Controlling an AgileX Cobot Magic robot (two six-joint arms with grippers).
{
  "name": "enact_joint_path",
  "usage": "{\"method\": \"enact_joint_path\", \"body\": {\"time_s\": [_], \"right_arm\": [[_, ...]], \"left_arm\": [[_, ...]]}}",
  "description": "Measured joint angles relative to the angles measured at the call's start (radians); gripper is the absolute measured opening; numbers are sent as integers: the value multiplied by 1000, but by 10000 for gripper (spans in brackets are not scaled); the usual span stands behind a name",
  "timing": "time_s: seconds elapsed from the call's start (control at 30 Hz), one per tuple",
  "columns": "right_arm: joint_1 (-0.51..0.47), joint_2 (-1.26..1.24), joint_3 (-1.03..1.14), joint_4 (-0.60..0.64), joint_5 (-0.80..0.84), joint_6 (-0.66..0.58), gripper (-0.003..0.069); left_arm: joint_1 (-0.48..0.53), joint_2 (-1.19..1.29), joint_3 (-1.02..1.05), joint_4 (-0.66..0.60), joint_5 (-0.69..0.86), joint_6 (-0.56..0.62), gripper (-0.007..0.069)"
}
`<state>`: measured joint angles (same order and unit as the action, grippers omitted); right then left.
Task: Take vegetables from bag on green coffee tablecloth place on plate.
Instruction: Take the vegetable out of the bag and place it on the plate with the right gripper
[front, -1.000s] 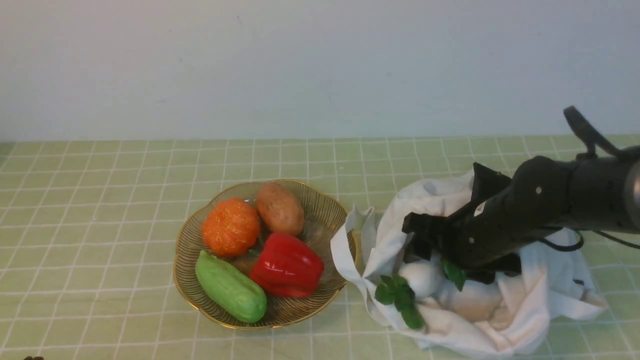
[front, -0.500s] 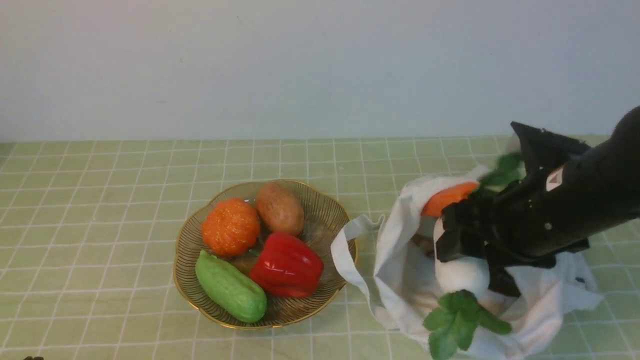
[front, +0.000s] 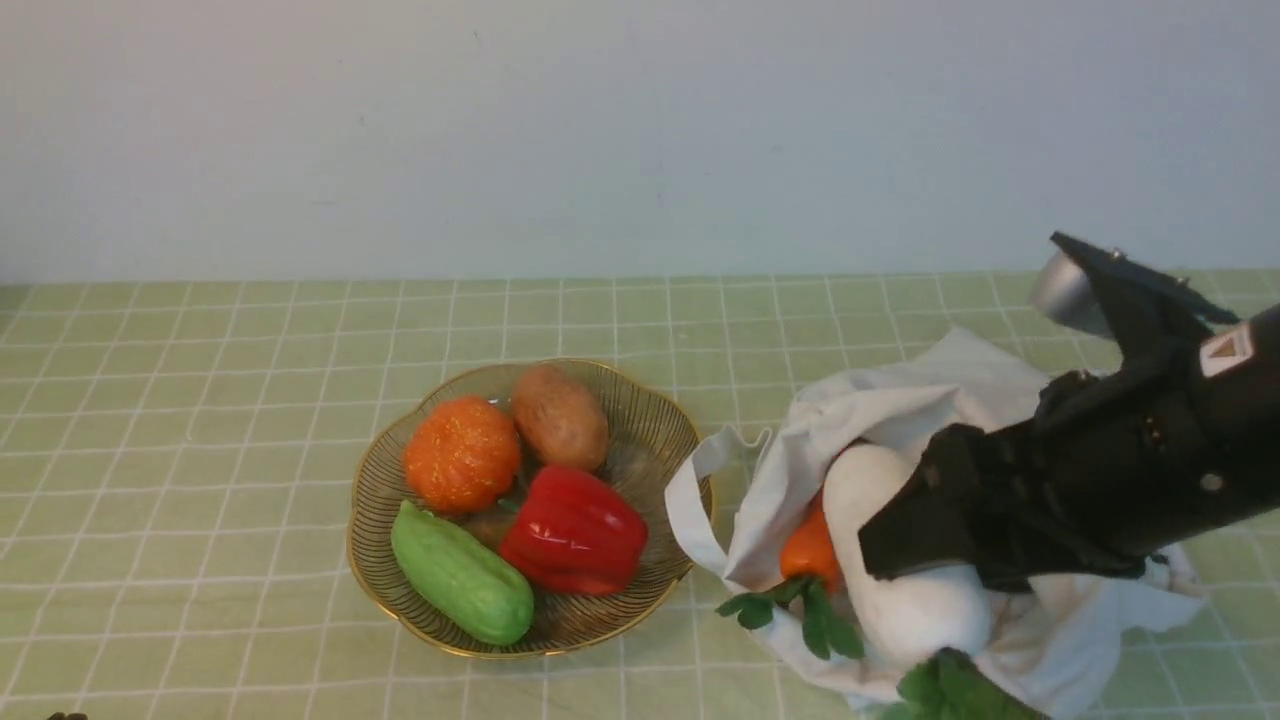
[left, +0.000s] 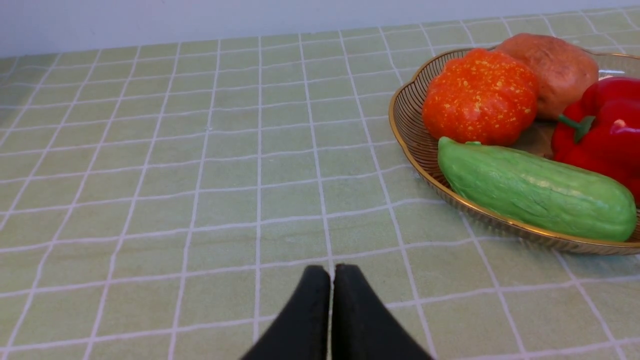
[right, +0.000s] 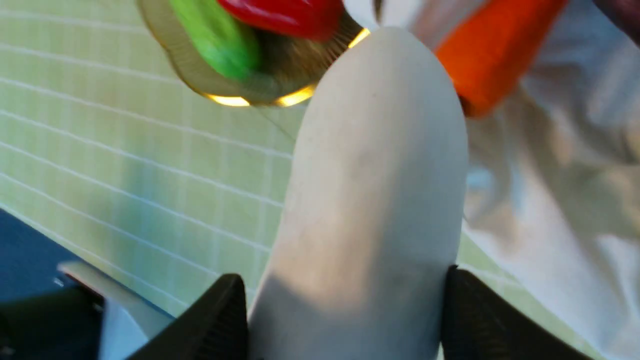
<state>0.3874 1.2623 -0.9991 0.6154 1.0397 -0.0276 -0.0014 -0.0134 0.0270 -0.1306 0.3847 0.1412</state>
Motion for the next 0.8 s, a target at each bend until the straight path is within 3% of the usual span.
{"method": "enact_joint_path", "body": {"time_s": [0.17,0.3,0.5,0.8], "right_arm": [[28,24,-49,114,-41,-140,451],[99,108,-157,112,-44,-171,451],[206,350,-399,-36,-41,-125,451],[216,664,-704,-296,14,-8,451]], "left_arm": [[0,0,0,0,0,0,-5],[0,0,0,0,0,0,-5],[0,0,0,0,0,0,-5],[0,0,0,0,0,0,-5]]}}
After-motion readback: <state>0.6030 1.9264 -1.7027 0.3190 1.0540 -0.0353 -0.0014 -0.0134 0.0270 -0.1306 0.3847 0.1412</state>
